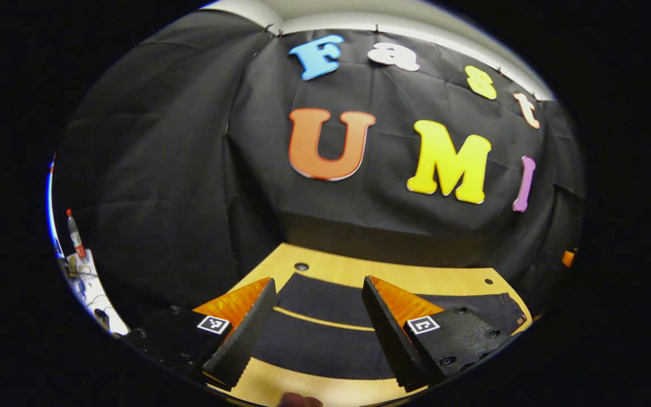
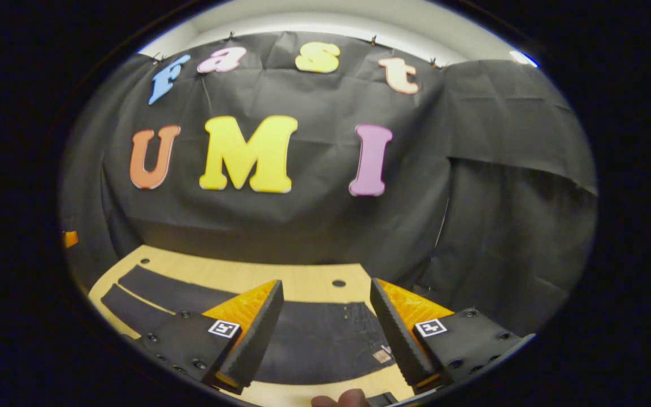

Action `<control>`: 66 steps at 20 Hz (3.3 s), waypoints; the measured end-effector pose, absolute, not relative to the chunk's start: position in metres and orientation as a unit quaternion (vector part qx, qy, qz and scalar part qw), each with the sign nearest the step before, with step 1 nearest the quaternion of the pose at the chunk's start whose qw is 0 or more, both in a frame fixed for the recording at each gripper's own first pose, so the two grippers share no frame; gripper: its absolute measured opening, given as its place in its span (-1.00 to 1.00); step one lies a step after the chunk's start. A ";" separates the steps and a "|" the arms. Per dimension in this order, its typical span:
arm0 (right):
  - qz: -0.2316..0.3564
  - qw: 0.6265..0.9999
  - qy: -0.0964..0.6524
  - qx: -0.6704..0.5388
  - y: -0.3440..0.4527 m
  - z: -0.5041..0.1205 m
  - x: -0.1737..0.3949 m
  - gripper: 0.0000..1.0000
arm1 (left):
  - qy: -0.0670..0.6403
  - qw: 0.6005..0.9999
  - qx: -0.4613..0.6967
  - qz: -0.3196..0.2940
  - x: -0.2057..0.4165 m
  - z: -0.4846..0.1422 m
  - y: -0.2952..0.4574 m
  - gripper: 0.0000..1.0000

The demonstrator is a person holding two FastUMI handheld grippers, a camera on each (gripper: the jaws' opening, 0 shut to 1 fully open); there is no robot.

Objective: Grasp the waist and the cuffs of the jeans and fold them to make the two legs overlap; first hold the waist and fold one-third of the jeans toward the cuffs, then hold the cuffs and fold the remaining one-third in the same direction to finish folding.

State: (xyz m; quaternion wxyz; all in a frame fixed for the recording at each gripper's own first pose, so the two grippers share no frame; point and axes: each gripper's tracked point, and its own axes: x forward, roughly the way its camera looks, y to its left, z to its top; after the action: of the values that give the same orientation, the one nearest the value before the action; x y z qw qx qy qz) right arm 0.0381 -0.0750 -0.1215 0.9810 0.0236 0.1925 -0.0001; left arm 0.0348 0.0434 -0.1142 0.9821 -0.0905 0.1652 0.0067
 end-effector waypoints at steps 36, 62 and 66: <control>-0.278 0.700 0.608 0.252 -0.183 -0.431 0.062 0.83 | 0.509 0.677 -0.443 0.295 0.056 -0.333 0.083 0.96; -0.136 0.657 0.537 0.512 -0.146 -0.323 0.076 -0.97 | 0.370 0.662 -0.613 0.220 0.050 -0.242 0.079 -0.93; -0.131 0.612 0.555 0.548 -0.145 -0.303 0.124 -0.96 | 0.364 0.627 -0.638 0.257 0.099 -0.228 0.086 -0.94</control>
State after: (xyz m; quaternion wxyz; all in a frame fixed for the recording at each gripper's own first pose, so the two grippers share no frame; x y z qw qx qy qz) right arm 0.1237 -0.1450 -0.3033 0.6115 0.5481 0.5554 -0.1308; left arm 0.0988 0.0860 -0.2282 0.6275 -0.6383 0.3642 0.2572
